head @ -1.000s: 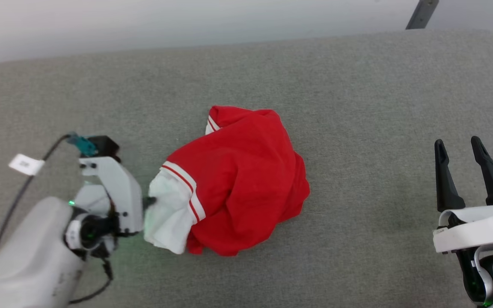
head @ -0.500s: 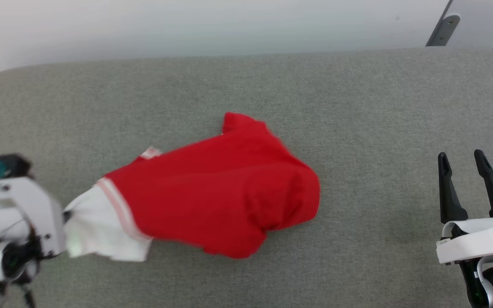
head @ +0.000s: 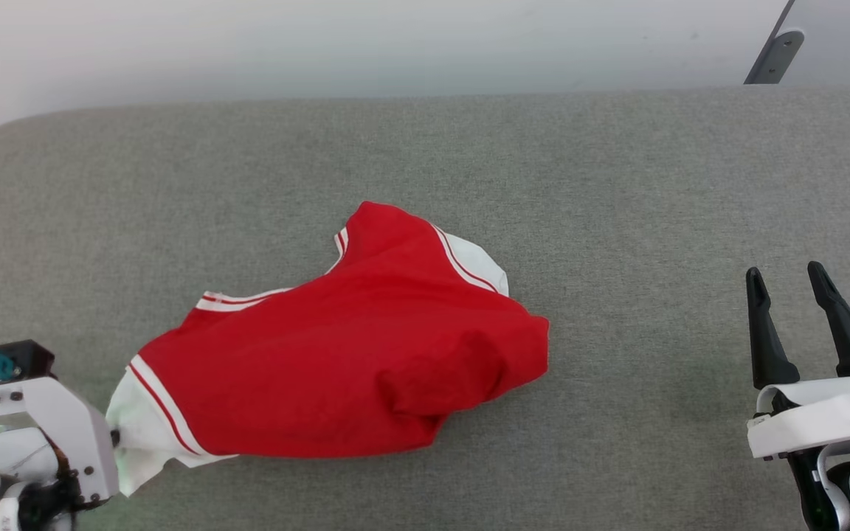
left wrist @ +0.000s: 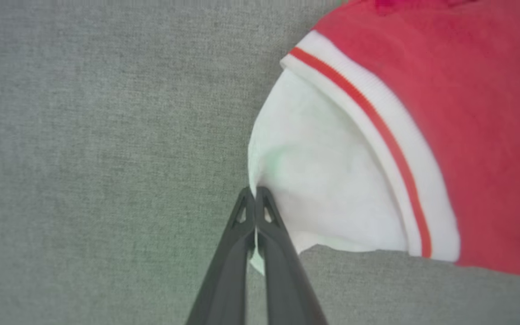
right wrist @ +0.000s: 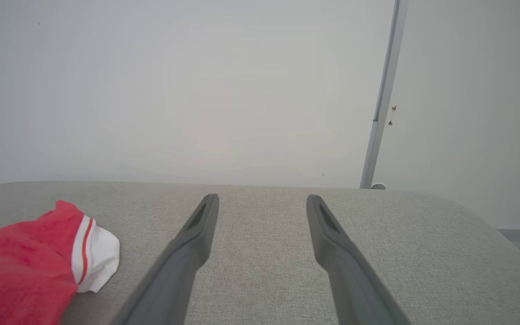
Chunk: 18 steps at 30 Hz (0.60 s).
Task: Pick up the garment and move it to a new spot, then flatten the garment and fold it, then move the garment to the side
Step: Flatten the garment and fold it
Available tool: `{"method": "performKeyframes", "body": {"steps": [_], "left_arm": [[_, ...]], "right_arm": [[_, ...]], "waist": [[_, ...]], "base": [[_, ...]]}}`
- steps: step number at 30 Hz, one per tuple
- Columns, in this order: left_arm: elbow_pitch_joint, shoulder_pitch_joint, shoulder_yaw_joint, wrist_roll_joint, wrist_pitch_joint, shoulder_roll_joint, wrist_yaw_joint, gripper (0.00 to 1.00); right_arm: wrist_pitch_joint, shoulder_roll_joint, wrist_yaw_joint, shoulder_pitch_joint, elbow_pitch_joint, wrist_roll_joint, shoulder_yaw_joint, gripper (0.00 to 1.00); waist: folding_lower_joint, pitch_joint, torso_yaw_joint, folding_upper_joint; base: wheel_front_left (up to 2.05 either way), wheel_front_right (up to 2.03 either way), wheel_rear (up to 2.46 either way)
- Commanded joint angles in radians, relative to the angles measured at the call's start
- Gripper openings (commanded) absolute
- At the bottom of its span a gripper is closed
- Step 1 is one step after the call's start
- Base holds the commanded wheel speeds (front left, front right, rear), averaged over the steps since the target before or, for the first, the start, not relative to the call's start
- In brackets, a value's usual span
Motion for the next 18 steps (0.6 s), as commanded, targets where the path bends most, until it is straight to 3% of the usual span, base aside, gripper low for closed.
{"method": "performKeyframes", "body": {"steps": [1, 2, 3, 11, 18], "left_arm": [[0.006, -0.001, 0.004, -0.003, -0.016, -0.009, -0.011, 0.34], [0.009, -0.004, 0.006, 0.000, -0.031, -0.013, -0.017, 0.84], [0.012, -0.008, 0.009, 0.000, -0.044, -0.020, -0.020, 1.00], [-0.037, -0.019, 0.023, 0.020, -0.142, -0.039, -0.040, 1.00], [-0.141, 0.022, 0.042, 0.088, -0.337, -0.061, -0.030, 1.00]], "right_arm": [[-0.001, -0.004, -0.001, -0.005, 0.001, 0.010, 0.005, 1.00], [-0.001, -0.005, -0.001, -0.008, 0.003, 0.010, 0.009, 1.00], [-0.001, -0.008, -0.001, -0.010, 0.005, 0.010, 0.012, 1.00], [-0.001, -0.027, -0.001, -0.017, 0.037, 0.033, 0.035, 1.00], [0.007, -0.062, -0.001, -0.064, 0.104, 0.064, 0.106, 1.00]], "waist": [[0.0000, 0.001, 0.002, -0.0001], [0.0000, 0.001, 0.004, -0.0001], [0.0000, 0.000, 0.006, -0.0001], [0.0000, -0.016, 0.058, -0.0001], [0.0000, -0.032, 0.133, -0.0001]], "base": [[0.00, 0.00, 0.00], [0.00, 0.00, 0.00], [0.00, 0.00, 0.00], [0.00, 0.00, 0.00], [0.00, 0.00, 0.00]]}}
